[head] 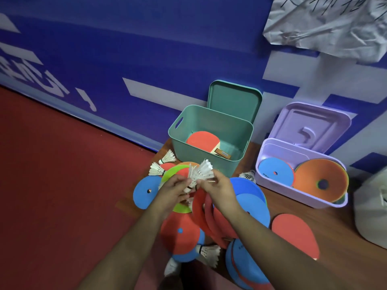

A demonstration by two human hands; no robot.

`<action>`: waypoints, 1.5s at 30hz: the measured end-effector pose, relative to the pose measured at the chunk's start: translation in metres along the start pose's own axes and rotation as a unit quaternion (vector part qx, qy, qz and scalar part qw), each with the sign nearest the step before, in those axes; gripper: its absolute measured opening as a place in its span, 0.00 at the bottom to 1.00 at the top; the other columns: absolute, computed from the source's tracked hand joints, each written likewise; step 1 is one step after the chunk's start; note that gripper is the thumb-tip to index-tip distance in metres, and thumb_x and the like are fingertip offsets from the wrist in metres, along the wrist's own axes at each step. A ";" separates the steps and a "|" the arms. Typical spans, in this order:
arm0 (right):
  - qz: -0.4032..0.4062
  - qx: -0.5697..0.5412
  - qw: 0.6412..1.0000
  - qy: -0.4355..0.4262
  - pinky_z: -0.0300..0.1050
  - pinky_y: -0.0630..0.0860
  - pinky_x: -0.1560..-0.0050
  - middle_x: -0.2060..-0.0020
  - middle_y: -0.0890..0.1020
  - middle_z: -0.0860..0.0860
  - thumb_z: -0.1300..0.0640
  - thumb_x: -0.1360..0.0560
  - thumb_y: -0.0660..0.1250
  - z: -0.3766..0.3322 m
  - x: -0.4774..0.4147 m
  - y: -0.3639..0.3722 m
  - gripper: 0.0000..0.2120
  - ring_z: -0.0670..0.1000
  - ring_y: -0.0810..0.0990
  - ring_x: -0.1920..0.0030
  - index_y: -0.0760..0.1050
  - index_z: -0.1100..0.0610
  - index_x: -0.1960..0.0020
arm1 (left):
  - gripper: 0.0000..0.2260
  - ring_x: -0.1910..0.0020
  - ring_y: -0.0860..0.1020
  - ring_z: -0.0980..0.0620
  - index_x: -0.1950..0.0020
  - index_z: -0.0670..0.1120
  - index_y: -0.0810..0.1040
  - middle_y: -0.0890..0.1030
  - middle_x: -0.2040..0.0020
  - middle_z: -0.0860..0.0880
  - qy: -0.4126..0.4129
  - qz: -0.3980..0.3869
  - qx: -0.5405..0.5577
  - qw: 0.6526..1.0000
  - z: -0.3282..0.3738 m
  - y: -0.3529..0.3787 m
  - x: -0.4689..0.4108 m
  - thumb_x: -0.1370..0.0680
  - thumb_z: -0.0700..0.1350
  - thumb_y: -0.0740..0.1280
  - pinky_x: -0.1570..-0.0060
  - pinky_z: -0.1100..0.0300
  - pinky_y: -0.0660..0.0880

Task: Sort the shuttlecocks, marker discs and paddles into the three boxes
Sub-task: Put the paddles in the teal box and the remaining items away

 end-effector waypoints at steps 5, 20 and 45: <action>0.043 -0.040 0.998 0.034 0.50 0.76 0.59 0.63 0.83 0.61 0.66 0.27 0.71 -0.003 -0.014 0.020 0.03 0.55 0.80 0.63 0.78 0.60 0.56 | 0.07 0.52 0.80 0.51 0.47 0.47 0.79 0.82 0.51 0.47 0.012 -0.037 -0.075 0.996 0.017 -0.039 -0.028 0.22 0.48 0.67 0.53 0.59 0.77; 0.169 0.097 0.978 0.072 0.38 0.67 0.69 0.74 0.75 0.43 0.59 0.26 0.72 0.010 -0.060 0.101 0.09 0.42 0.69 0.73 0.74 0.56 0.62 | 0.20 0.44 0.76 0.41 0.41 0.45 0.79 0.77 0.42 0.46 0.182 -0.047 -0.576 0.795 0.015 -0.179 -0.187 0.33 0.40 0.73 0.44 0.53 0.72; 0.178 0.075 0.981 0.008 0.34 0.72 0.61 0.64 0.83 0.46 0.60 0.25 0.72 -0.032 -0.080 0.154 0.03 0.41 0.78 0.64 0.78 0.58 0.55 | 0.17 0.41 0.78 0.42 0.38 0.53 0.72 0.80 0.39 0.42 -0.120 -0.145 0.286 0.940 0.053 -0.169 -0.132 0.24 0.39 0.65 0.51 0.51 0.79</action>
Point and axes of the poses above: each hand's wrist, its own x-axis away from the middle knuckle, its own y-axis out of the palm, z = x × y, the point moved 2 cm from there along -x, towards the middle knuckle
